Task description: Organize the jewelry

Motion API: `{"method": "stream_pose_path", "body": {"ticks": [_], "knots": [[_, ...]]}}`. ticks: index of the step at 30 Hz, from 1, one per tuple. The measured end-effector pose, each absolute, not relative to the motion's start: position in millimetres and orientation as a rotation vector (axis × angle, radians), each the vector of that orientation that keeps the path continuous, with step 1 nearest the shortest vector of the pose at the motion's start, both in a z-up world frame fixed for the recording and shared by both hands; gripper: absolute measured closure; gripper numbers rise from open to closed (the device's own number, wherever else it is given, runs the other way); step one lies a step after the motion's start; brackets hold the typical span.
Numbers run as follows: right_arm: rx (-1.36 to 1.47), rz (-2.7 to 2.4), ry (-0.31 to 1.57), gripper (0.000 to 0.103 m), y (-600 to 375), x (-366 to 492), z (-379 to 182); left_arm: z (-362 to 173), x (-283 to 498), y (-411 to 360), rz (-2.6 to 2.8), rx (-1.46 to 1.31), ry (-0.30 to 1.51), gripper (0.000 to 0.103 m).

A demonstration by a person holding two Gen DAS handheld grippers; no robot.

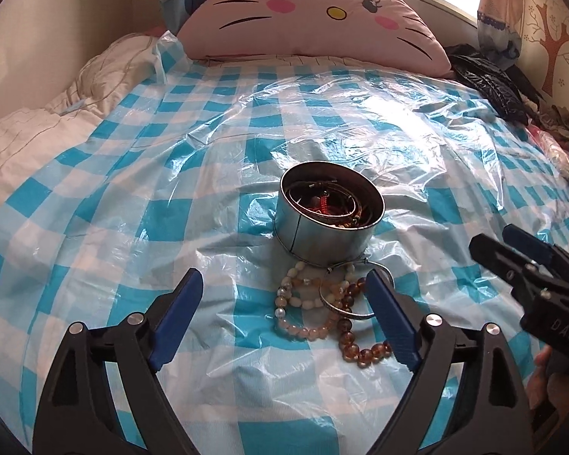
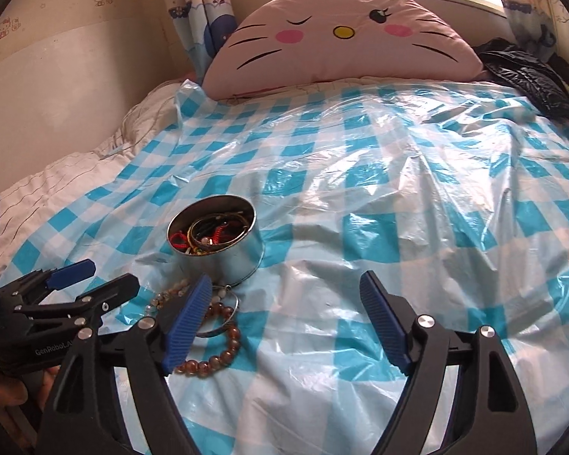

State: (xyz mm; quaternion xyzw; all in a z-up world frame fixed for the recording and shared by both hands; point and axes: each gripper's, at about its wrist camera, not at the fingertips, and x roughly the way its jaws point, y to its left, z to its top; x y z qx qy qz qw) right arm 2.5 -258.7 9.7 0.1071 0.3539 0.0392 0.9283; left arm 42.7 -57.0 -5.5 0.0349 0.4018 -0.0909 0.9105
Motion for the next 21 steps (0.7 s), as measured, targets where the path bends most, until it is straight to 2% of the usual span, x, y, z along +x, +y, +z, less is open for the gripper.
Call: {"method": "stream_pose_path", "body": {"ticks": [4, 21], "knots": [[0.246, 0.03, 0.682, 0.019, -268, -14, 17, -4, 25, -57, -0.191, 0.084, 0.798, 0.017], [0.209, 0.029, 0.679, 0.017, -260, -21, 17, 5, 15, -42, -0.181, 0.01, 0.733, 0.014]]}}
